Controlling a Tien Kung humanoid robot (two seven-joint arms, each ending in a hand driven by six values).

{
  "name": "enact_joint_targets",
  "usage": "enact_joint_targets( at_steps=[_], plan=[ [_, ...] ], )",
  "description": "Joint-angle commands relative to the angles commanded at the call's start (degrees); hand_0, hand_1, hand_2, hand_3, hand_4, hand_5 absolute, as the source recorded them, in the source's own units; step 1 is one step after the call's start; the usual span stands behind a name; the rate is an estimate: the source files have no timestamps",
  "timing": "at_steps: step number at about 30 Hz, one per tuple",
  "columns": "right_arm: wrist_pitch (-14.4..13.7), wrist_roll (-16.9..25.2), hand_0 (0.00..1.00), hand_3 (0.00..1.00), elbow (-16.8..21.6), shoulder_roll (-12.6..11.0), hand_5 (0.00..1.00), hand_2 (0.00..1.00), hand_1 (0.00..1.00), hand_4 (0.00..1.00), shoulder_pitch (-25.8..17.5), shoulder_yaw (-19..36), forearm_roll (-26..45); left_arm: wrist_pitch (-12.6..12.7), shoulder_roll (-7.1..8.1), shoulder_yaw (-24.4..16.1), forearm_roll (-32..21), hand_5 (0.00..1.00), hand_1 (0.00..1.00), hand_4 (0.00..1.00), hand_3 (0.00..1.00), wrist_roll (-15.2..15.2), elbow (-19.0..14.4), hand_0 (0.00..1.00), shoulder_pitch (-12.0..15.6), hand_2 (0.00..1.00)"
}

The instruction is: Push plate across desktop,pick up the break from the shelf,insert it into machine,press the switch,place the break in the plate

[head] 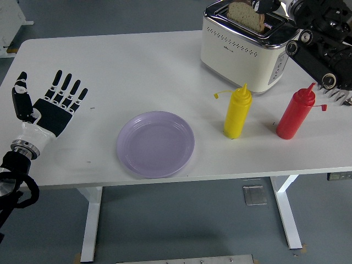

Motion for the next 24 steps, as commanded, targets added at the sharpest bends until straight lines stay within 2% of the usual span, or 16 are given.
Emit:
enact_joint_targets(
  at_steps=[3,4,9,10,14,15,16,21,22,24],
  plan=[
    [2.0,-0.6,0.306,0.668,4.0,-3.3,0.171,0.674,0.538,0.641,-2.6,4.2,-3.7,0.0,-0.2,-0.5,-0.1,0.998,0.759,0.793,0.711,0.0,-0.2,0.827,0.2,0.704],
    [2.8,-0.8,0.28,0.65,5.4,-4.4,0.19,0.656,0.487,0.639,-3.6,5.6,-4.9,0.0,-0.29,-0.7,-0.1,0.998,0.758,0.793,0.71,0.1,-0.3,0.827,0.2,0.704],
    [8.4,-1.3,0.28,0.65,13.4,-10.5,0.19,0.656,0.487,0.639,-9.8,13.9,-9.5,-0.1,-0.79,-1.6,-0.6,0.998,0.758,0.793,0.71,0.3,-0.6,0.827,0.5,0.704],
    [9.7,-1.1,0.27,0.577,14.9,-11.8,0.056,0.639,0.462,0.386,-11.2,15.5,-9.9,-0.2,-0.9,-1.8,-0.6,0.998,0.758,0.792,0.709,0.3,-0.7,0.824,0.6,0.704],
    [14.6,-0.7,0.27,0.577,21.0,-15.5,0.056,0.639,0.462,0.386,-16.4,22.2,-10.4,-0.2,-1.31,-2.1,-0.6,0.998,0.758,0.792,0.709,0.4,-0.5,0.824,0.8,0.704],
    [15.7,-0.5,0.27,0.577,22.2,-16.0,0.056,0.639,0.462,0.386,-17.6,23.6,-10.3,-0.2,-1.41,-2.1,-0.5,0.998,0.758,0.792,0.709,0.4,-0.5,0.824,0.8,0.704],
    [16.7,-0.4,0.264,0.516,23.5,-16.3,0.002,0.607,0.445,0.199,-18.8,25.0,-10.3,-0.2,-1.49,-2.1,-0.5,0.998,0.758,0.791,0.71,0.5,-0.5,0.822,0.8,0.704],
    [18.9,1.2,0.264,0.516,27.2,-16.5,0.002,0.607,0.445,0.199,-23.7,30.7,-10.6,-0.2,-1.8,-2.1,-0.5,0.998,0.758,0.791,0.71,0.5,-0.6,0.822,0.8,0.704],
    [19.0,1.7,0.323,0.488,27.4,-16.3,0.002,0.58,0.413,0.12,-24.5,31.6,-10.8,-0.2,-1.86,-2.1,-0.5,0.998,0.756,0.792,0.709,0.5,-0.6,0.821,0.8,0.704],
    [18.8,2.4,0.323,0.488,27.4,-15.9,0.002,0.58,0.413,0.12,-25.7,32.7,-11.2,-0.2,-1.95,-2.1,-0.5,0.998,0.756,0.792,0.709,0.5,-0.7,0.821,0.8,0.704]
  ],
)
